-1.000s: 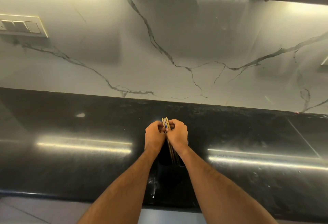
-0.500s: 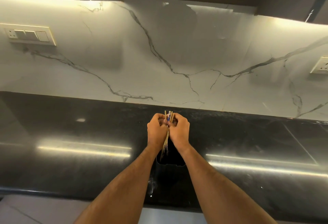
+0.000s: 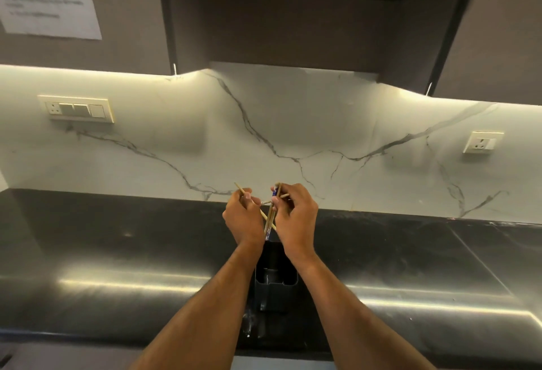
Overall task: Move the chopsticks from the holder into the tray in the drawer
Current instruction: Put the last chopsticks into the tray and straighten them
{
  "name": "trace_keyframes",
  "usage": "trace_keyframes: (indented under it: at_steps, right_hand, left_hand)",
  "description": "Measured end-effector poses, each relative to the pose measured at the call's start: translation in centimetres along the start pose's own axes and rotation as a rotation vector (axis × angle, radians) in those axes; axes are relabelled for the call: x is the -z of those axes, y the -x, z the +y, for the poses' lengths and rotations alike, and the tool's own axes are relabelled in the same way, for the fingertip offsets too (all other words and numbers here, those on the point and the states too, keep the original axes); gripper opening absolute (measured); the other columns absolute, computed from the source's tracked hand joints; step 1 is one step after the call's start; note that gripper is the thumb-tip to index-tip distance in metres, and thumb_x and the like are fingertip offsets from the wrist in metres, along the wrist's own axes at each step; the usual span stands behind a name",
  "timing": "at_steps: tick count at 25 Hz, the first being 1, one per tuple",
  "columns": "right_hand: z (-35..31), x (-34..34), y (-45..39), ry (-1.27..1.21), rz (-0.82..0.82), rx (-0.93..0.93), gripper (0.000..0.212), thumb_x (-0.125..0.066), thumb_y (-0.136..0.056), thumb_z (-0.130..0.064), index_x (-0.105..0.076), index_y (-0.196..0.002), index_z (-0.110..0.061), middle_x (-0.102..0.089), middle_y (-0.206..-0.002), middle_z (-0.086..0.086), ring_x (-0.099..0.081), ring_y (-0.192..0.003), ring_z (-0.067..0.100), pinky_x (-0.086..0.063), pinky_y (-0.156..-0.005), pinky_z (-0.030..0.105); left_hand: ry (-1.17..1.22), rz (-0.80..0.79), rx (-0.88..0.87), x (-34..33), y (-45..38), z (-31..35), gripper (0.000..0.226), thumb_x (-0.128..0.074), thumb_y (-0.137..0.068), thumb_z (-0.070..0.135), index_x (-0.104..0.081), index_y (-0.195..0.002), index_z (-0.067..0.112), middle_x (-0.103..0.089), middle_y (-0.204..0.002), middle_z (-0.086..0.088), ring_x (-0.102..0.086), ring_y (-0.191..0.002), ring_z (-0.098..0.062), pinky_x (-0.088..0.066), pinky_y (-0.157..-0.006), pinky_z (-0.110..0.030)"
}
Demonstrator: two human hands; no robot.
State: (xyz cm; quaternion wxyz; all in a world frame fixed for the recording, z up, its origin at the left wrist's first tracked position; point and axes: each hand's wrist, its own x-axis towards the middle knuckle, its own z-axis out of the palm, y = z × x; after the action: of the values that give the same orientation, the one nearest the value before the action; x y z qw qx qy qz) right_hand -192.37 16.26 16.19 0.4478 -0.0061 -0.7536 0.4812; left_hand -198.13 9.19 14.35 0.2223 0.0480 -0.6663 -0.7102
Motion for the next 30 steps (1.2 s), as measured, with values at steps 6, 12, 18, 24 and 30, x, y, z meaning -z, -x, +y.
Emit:
trace_keyframes:
  at_steps: [6,12,18,24,30]
  right_hand:
    - [-3.7,2.4,0.8,-0.112,0.129,-0.053,0.02,-0.069,-0.09,0.003,-0.07,-0.098,-0.016,-0.069,-0.096,-0.005,-0.072,-0.087,0.014,-0.062,-0.077,0.027]
    - [-6.5,3.6,4.7,-0.206,0.244,-0.236,0.011,-0.07,-0.091,-0.002,-0.07,-0.093,-0.013,-0.072,-0.082,0.001,-0.074,-0.073,0.013,-0.063,-0.07,0.026]
    - [-7.9,3.6,7.6,-0.134,0.118,-0.339,0.008,-0.072,-0.092,-0.007,-0.07,-0.094,-0.015,-0.072,-0.084,-0.001,-0.074,-0.076,0.013,-0.062,-0.068,0.025]
    - [-7.7,5.8,5.9,0.012,0.076,-0.48,0.011,-0.072,-0.088,-0.006,-0.067,-0.078,-0.008,-0.069,-0.072,0.004,-0.064,-0.056,0.006,-0.05,-0.052,0.017]
    - [-6.1,8.4,4.4,-0.111,0.12,-0.656,0.019,-0.064,-0.087,0.0,-0.066,-0.069,0.005,-0.065,-0.067,0.012,-0.06,-0.058,0.014,-0.051,-0.056,0.027]
  left_hand:
    - [0.214,0.16,0.196,3.2,-0.2,3.1,0.018,-0.051,-0.102,0.007,-0.065,-0.094,0.016,-0.072,-0.075,0.0,-0.073,-0.078,-0.015,-0.062,-0.08,-0.037]
    - [0.165,-0.062,0.145,8.2,3.0,3.7,0.022,-0.055,-0.099,0.005,-0.069,-0.088,0.018,-0.073,-0.084,-0.001,-0.073,-0.083,-0.015,-0.062,-0.081,-0.032]
    - [0.037,-0.576,-0.068,9.4,6.9,4.9,0.025,-0.049,-0.101,0.003,-0.073,-0.092,0.006,-0.075,-0.082,-0.007,-0.074,-0.074,-0.016,-0.059,-0.068,-0.024]
    - [0.05,-0.724,-0.014,8.3,9.7,4.4,0.029,-0.037,-0.107,0.011,-0.059,-0.09,0.005,-0.061,-0.064,-0.012,-0.054,-0.046,-0.013,-0.046,-0.043,-0.026]
    - [-0.015,-0.835,0.008,6.9,12.5,3.5,0.024,-0.044,-0.107,0.028,-0.058,-0.097,0.013,-0.055,-0.07,-0.003,-0.046,-0.053,-0.008,-0.04,-0.047,-0.023]
